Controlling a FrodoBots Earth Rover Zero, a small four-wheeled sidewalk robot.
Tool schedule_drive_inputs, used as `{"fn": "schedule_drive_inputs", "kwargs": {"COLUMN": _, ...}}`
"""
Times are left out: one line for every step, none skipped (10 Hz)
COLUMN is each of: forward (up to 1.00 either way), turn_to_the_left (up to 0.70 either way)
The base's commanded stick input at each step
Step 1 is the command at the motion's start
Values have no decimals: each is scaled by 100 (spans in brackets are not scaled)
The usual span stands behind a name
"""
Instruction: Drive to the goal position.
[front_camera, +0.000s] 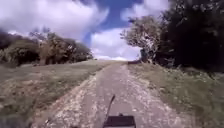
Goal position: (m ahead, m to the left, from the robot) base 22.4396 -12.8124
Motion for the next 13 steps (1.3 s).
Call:
{"fn": "schedule_drive_inputs", "kwargs": {"forward": 100, "turn_to_the_left": 1}}
{"fn": "schedule_drive_inputs", "kwargs": {"forward": 100, "turn_to_the_left": 1}}
{"fn": "schedule_drive_inputs", "kwargs": {"forward": 100, "turn_to_the_left": 1}}
{"fn": "schedule_drive_inputs", "kwargs": {"forward": 100, "turn_to_the_left": 1}}
{"fn": "schedule_drive_inputs", "kwargs": {"forward": 100, "turn_to_the_left": 1}}
{"fn": "schedule_drive_inputs", "kwargs": {"forward": 100, "turn_to_the_left": 1}}
{"fn": "schedule_drive_inputs", "kwargs": {"forward": 100, "turn_to_the_left": 1}}
{"fn": "schedule_drive_inputs", "kwargs": {"forward": 100, "turn_to_the_left": 1}}
{"fn": "schedule_drive_inputs", "kwargs": {"forward": 100, "turn_to_the_left": 1}}
{"fn": "schedule_drive_inputs", "kwargs": {"forward": 100, "turn_to_the_left": 1}}
{"fn": "schedule_drive_inputs", "kwargs": {"forward": 100, "turn_to_the_left": 1}}
{"fn": "schedule_drive_inputs", "kwargs": {"forward": 100, "turn_to_the_left": 1}}
{"fn": "schedule_drive_inputs", "kwargs": {"forward": 100, "turn_to_the_left": 1}}
